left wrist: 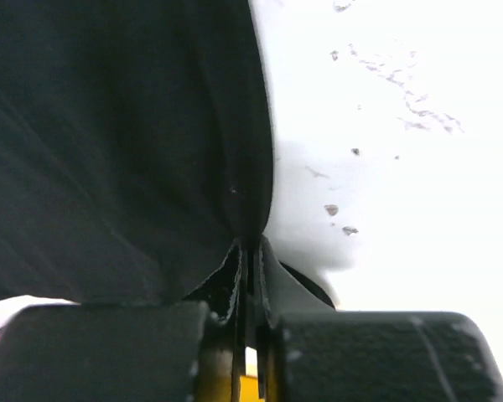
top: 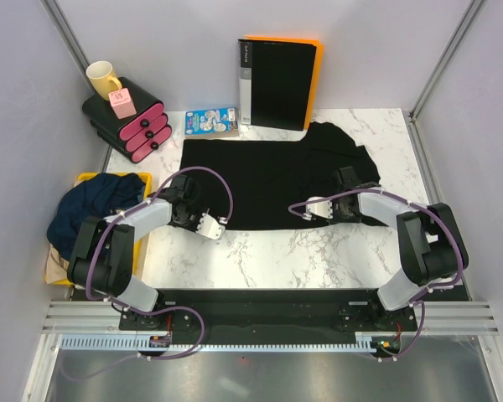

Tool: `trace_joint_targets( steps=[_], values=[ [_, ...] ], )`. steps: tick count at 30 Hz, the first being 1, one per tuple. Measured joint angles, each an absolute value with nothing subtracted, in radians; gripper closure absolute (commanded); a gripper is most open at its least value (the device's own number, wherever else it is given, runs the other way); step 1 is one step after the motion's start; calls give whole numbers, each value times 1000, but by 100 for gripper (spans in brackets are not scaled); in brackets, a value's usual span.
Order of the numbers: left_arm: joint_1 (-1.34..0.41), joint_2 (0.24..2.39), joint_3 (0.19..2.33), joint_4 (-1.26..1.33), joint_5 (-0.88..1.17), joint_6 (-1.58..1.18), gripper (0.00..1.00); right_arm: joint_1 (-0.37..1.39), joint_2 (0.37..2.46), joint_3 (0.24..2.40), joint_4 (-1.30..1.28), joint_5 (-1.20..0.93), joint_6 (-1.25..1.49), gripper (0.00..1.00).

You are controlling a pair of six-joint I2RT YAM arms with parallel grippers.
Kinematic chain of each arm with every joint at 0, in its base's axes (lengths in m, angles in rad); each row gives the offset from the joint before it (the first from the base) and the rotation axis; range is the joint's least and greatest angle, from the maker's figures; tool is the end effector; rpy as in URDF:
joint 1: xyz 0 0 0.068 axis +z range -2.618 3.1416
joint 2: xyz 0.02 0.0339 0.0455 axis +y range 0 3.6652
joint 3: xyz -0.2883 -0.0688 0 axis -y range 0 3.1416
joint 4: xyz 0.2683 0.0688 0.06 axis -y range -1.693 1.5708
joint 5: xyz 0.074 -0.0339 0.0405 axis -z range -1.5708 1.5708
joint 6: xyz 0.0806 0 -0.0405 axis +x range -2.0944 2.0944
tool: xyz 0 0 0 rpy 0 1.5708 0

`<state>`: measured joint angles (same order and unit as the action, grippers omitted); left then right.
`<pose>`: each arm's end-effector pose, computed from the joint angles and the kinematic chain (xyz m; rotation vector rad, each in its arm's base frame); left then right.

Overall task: Fold and stack the t-shirts
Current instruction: Fold the tshirt

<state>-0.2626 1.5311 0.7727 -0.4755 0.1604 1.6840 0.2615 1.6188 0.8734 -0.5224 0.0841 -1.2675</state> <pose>0.2819 -0.0891 0.1157 2.3194 1.5323 0.1391 0.3087 0.0756 0.1163 -1.9934 2.1054 -0.3203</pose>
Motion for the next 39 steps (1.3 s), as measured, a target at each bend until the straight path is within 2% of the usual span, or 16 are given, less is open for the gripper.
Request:
trace_joint_targets(
  steps=[1,8,17,28,29,30,31,32,34,36,39],
  values=[
    [-263,1533,773,-480,160,1685,98,262,1619,869,-523,84,-1272,100],
    [-261,1502,751,-495,168,1684,98,264,1578,842,-577,69,-1304,100],
    [-262,1313,623,-630,230,1684,98,269,1446,736,-704,23,-1318,100],
    [-262,1176,550,-783,272,1689,97,369,1333,654,-836,6,-1335,100],
    [-262,1169,547,-791,273,1692,92,376,1323,647,-850,2,-1337,93],
    [-262,1166,545,-796,276,1693,68,379,1318,642,-859,-1,-1339,83],
    [-262,1161,542,-801,278,1697,55,383,1315,640,-870,-2,-1340,70],
    [-262,1157,539,-805,281,1703,48,385,1314,639,-879,-3,-1340,51],
    [-262,1146,540,-828,282,1710,36,385,1314,638,-897,1,-1338,37],
    [-261,1138,542,-860,281,1713,27,385,1314,636,-926,11,-1336,33],
    [-261,1131,545,-922,269,1713,24,384,1309,640,-955,15,-1328,32]
  ],
)
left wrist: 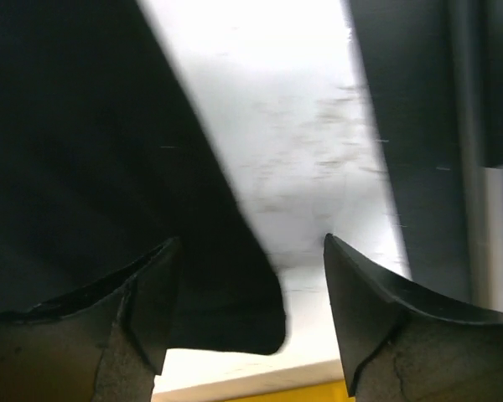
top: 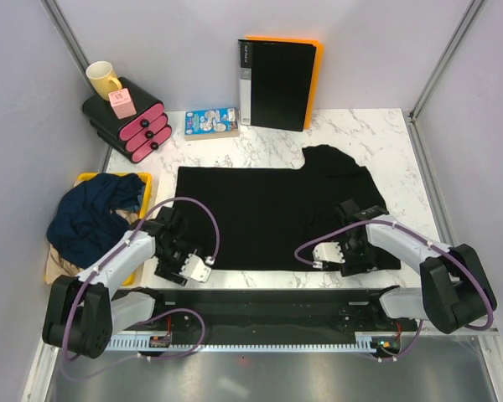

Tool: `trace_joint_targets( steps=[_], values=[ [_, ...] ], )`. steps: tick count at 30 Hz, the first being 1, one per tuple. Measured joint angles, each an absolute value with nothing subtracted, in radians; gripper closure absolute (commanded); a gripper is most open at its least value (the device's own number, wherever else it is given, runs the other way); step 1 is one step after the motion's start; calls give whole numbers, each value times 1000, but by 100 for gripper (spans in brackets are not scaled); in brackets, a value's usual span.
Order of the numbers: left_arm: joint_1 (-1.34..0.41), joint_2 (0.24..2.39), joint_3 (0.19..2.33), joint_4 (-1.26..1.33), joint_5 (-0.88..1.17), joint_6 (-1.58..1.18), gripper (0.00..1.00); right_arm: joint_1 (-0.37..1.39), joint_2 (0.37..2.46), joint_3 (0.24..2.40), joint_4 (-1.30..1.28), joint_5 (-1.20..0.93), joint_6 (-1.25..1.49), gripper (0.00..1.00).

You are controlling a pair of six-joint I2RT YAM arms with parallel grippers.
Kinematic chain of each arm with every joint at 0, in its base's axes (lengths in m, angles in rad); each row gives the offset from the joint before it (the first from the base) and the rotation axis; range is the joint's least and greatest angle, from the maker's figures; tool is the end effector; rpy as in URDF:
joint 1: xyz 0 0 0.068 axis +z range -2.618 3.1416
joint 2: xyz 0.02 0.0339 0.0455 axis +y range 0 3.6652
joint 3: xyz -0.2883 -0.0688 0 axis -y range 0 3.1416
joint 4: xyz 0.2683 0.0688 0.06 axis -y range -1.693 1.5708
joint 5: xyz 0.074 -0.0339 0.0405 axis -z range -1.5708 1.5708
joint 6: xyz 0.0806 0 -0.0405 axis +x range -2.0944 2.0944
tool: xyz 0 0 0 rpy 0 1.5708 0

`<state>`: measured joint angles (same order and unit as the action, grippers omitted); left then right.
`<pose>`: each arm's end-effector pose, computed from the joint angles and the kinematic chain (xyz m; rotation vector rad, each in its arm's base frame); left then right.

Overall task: Fold and stack the t-shirts
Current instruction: Fold the tshirt

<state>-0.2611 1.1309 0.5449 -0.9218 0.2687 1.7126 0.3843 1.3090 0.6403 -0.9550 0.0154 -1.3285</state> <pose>0.1524 -0.0629 0.1246 2.4324 1.5926 -0.2331 0.1719 0.0682 0.1183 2.3329 -2.0223 -0.0160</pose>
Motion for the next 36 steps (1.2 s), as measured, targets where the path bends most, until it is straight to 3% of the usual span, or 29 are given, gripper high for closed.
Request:
trace_joint_targets(
  steps=[5,9,13,18,26,36],
  values=[
    [-261,1103,614,-1090,264,1704,19,384,1299,783,-1032,-15,-1274,32],
    [-259,1049,789,-1141,288,1668,3,376,1295,961,-1029,-75,-1182,31],
    [-259,1065,917,-1025,316,1570,3,319,1330,1101,-932,-113,-1035,31],
    [-231,1306,1043,-841,305,1464,2,186,1592,1344,-814,-146,-859,31],
    [-72,1738,1421,-712,288,1451,2,-25,2143,1966,-777,-266,-636,30],
    [-55,2047,1814,-871,297,1695,2,-52,2364,2185,-794,-342,-578,30]
  ],
)
